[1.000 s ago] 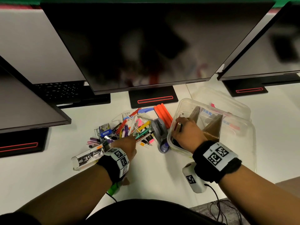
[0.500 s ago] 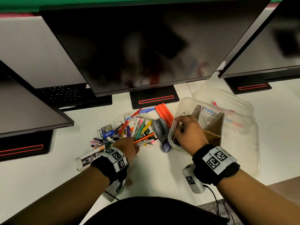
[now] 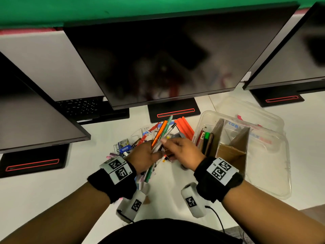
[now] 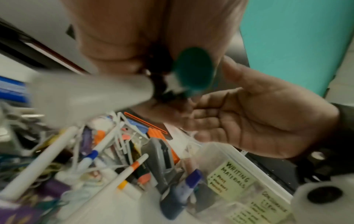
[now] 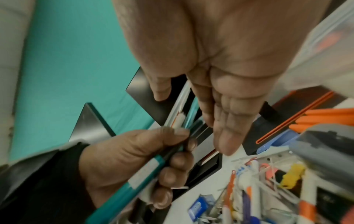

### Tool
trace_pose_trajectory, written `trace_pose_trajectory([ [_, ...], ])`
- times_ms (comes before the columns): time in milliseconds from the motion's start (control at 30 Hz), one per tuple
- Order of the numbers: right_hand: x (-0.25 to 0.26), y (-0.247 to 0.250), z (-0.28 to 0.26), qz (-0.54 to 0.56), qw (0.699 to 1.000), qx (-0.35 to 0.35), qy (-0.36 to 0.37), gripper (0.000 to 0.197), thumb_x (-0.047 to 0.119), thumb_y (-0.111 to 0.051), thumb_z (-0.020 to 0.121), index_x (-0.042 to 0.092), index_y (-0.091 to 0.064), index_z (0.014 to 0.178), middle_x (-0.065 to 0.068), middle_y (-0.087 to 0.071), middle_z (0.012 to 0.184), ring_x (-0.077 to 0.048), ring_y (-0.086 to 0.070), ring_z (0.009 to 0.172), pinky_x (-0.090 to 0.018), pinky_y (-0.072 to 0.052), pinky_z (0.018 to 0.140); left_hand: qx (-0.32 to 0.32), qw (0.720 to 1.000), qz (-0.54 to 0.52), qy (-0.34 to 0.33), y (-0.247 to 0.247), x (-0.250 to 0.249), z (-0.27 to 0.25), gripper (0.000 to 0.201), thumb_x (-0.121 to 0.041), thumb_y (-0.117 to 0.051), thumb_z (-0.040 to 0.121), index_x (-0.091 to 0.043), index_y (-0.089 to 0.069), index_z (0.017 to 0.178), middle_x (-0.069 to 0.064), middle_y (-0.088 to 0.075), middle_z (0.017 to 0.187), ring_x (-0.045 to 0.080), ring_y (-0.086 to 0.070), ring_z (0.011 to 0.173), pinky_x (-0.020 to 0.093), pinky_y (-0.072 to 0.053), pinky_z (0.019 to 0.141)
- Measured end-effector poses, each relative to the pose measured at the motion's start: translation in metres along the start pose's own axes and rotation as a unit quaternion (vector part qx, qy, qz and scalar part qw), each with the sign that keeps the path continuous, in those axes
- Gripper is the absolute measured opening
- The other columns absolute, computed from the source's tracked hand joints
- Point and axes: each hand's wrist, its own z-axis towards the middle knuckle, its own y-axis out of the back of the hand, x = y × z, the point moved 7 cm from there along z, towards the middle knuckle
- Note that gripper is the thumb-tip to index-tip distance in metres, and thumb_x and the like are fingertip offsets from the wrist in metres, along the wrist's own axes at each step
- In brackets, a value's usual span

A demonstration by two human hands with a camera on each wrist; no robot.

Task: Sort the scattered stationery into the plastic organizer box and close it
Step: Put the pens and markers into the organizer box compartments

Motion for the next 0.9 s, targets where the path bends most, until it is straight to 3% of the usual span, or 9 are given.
trace_pose_trajectory([
  [67,-0.001,-0.001,0.002,0.115,0.993,0.0,-0.04,0.063,0.063,-0.055,0.078,0.004,-0.068,0.097,-0.018,-0.072,0.096,-0.031,-0.07,0.09,-0.048,-0.056,0.087,0.009,0.999,-0.002,-0.045,-0.003,-0.018,0.0,0.029,-0.022,-0.063,0.083,-0.018,-0.061,0.112,0.004,-0.069,0.104,0.019,-0.064,0.096,0.034,-0.052,0.089],
  [133,-0.003,0.0,0.002,0.227,0.972,-0.001,-0.062,0.048,0.046,-0.058,0.087,0.001,-0.067,0.101,-0.019,-0.071,0.098,-0.029,-0.069,0.089,-0.043,-0.057,0.086,0.018,0.997,0.029,-0.067,-0.007,-0.033,0.0,0.03,-0.02,-0.066,0.08,-0.018,-0.062,0.11,0.003,-0.07,0.103,0.018,-0.065,0.093,0.029,-0.053,0.082],
  [267,-0.006,0.013,-0.005,0.31,0.948,-0.011,-0.07,0.023,0.021,-0.046,0.098,0.009,-0.063,0.087,0.002,-0.069,0.06,-0.003,-0.064,0.049,-0.014,-0.05,0.046,0.006,0.993,0.081,-0.083,-0.017,-0.052,0.005,0.028,-0.021,-0.067,0.078,-0.013,-0.061,0.105,0.005,-0.069,0.096,0.021,-0.066,0.091,0.024,-0.048,0.075],
  [400,-0.02,0.039,-0.006,0.363,0.921,-0.098,-0.099,0.025,0.019,-0.043,0.099,0.002,-0.061,0.097,-0.014,-0.068,0.085,-0.025,-0.067,0.076,-0.041,-0.056,0.081,0.004,0.993,0.074,-0.088,-0.025,-0.075,0.015,0.028,-0.023,-0.072,0.074,-0.019,-0.062,0.099,-0.006,-0.062,0.078,0.02,-0.065,0.084,0.016,-0.041,0.06],
  [467,-0.029,0.062,-0.007,0.387,0.902,-0.154,-0.116,0.024,0.017,-0.041,0.1,-0.001,-0.057,0.101,-0.016,-0.065,0.084,-0.028,-0.065,0.073,-0.042,-0.055,0.077,0.013,0.995,0.068,-0.067,-0.031,-0.085,0.021,0.036,-0.032,-0.076,0.07,-0.022,-0.057,0.099,-0.011,-0.056,0.076,0.015,-0.061,0.079,0.017,-0.042,0.06],
  [567,-0.045,0.09,-0.011,0.434,0.867,-0.201,-0.14,0.018,0.016,-0.04,0.1,0.003,-0.051,0.096,-0.016,-0.061,0.081,-0.026,-0.063,0.07,-0.039,-0.055,0.071,0.031,0.997,0.056,-0.044,-0.045,-0.094,0.036,0.05,-0.039,-0.076,0.068,-0.017,-0.057,0.108,0.0,-0.066,0.095,0.019,-0.062,0.087,0.031,-0.052,0.078],
  [667,-0.057,0.116,-0.015,0.425,0.858,-0.247,-0.151,0.016,0.016,-0.039,0.1,0.004,-0.049,0.1,-0.014,-0.06,0.076,-0.026,-0.062,0.068,-0.037,-0.058,0.067,0.042,0.995,0.083,-0.034,-0.055,-0.105,0.047,0.039,-0.029,-0.07,0.075,-0.012,-0.056,0.107,0.004,-0.061,0.093,0.024,-0.06,0.087,0.03,-0.047,0.073],
  [800,-0.083,0.148,-0.016,0.321,0.871,-0.331,-0.17,0.014,0.023,-0.045,0.094,0.012,-0.053,0.092,-0.017,-0.067,0.092,-0.037,-0.067,0.092,-0.057,-0.053,0.086,0.071,0.989,0.128,-0.015,-0.065,-0.104,0.058,0.025,-0.027,-0.059,0.083,-0.011,-0.056,0.102,0.009,-0.06,0.093,0.026,-0.059,0.088,0.033,-0.047,0.073],
  [900,-0.093,0.157,-0.01,0.274,0.869,-0.377,-0.166,0.01,0.032,-0.048,0.087,0.022,-0.05,0.087,-0.017,-0.064,0.104,-0.035,-0.063,0.098,-0.053,-0.05,0.093,0.053,0.992,0.117,0.005,-0.058,-0.097,0.064,0.014,-0.026,-0.05,0.089,-0.012,-0.053,0.088,0.006,-0.054,0.077,0.023,-0.054,0.076,0.026,-0.04,0.057],
])
